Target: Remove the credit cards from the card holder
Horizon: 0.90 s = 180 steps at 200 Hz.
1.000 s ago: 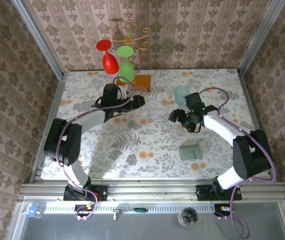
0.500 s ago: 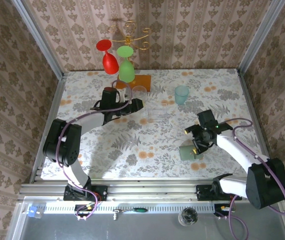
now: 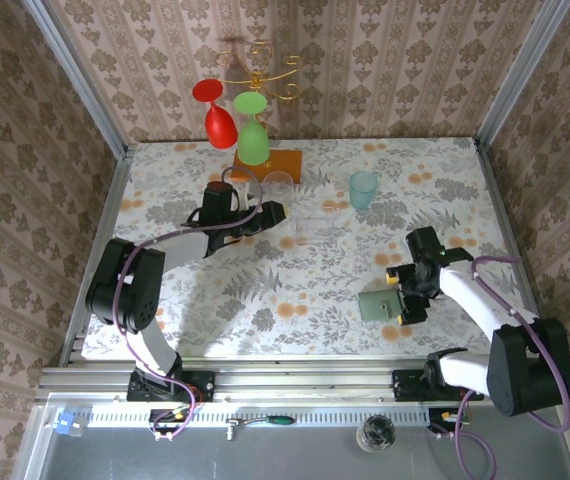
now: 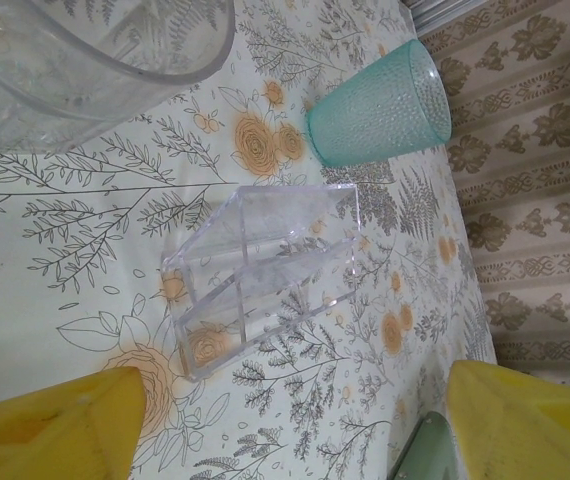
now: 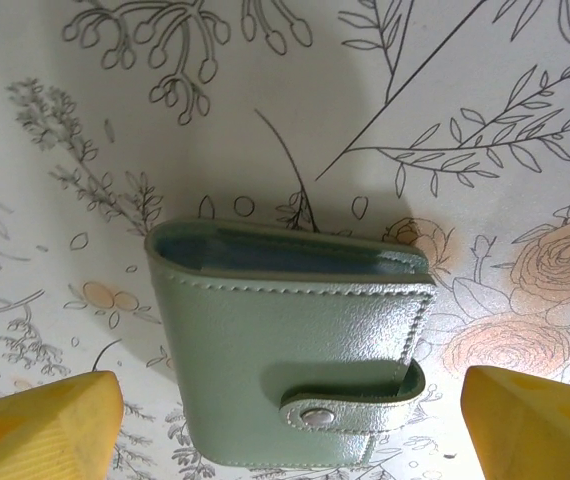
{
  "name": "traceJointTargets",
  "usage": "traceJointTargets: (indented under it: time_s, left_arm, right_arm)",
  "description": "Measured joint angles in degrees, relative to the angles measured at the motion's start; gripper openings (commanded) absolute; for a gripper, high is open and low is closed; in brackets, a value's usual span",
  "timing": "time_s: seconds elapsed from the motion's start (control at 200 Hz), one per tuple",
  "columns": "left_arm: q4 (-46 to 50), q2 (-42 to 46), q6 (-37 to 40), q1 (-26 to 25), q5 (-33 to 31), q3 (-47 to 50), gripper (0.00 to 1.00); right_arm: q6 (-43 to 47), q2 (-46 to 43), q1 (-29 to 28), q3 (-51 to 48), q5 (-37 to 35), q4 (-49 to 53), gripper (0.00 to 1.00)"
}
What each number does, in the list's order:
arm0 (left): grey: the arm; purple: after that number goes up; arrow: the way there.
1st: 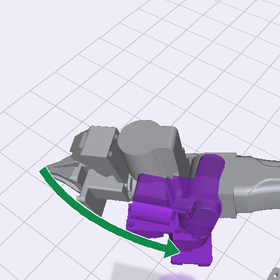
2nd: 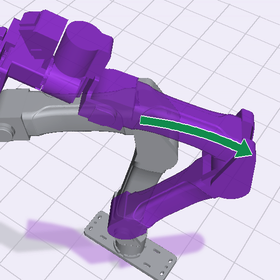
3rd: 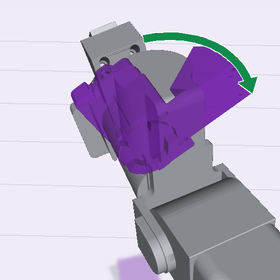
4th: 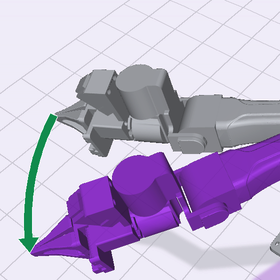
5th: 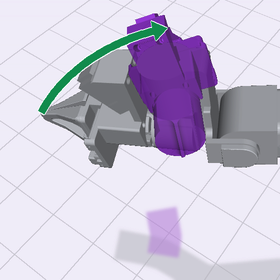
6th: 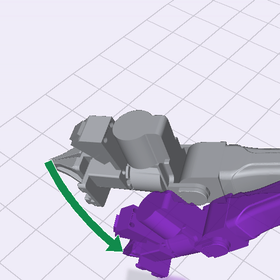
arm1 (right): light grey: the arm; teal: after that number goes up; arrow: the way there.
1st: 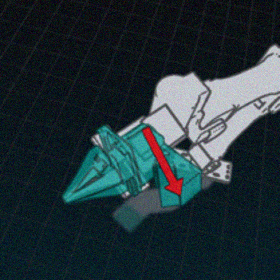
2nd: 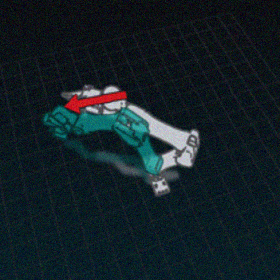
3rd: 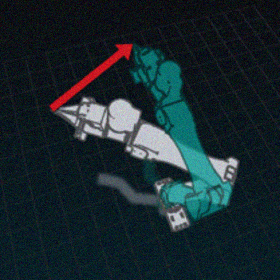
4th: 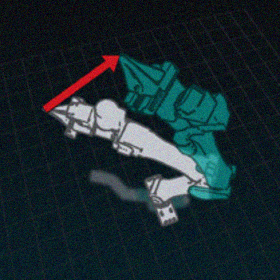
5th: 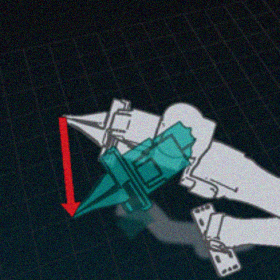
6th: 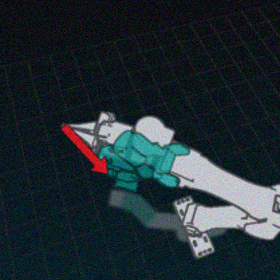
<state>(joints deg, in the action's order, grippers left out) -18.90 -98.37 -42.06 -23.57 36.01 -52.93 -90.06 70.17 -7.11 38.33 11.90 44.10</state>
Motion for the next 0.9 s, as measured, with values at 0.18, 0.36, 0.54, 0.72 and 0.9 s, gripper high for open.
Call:
traceJointTargets:
  time_s: [0.18,0.36,0.54,0.72,0.9]
  left_arm:
    - [-1.0,0.0,-1.1,0.0,0.0,0.4,0.8]
    - [-1.3,0.0,-1.7,0.0,0.0,0.4,0.8]
    - [-1.8,0.0,-2.2,0.0,0.0,0.5,0.8]
    - [-3.7,0.0,-3.3,-0.1,0.0,1.9,0.8]
    - [-4.0,0.0,-3.7,-0.1,0.0,2.3,0.8]
  right_arm:
    - [0.1,2.4,1.1,-1.6,1.4,-2.6,0.87]
    - [0.1,3.3,1.7,-4.0,2.2,-6.2,0.84]
    - [0.8,3.4,2.0,-4.4,2.3,-7.9,0.8]
    - [1.9,3.4,2.1,-4.6,2.1,-8.1,0.89]
    - [3.3,4.5,2.1,-4.1,2.0,-7.8,0.88]
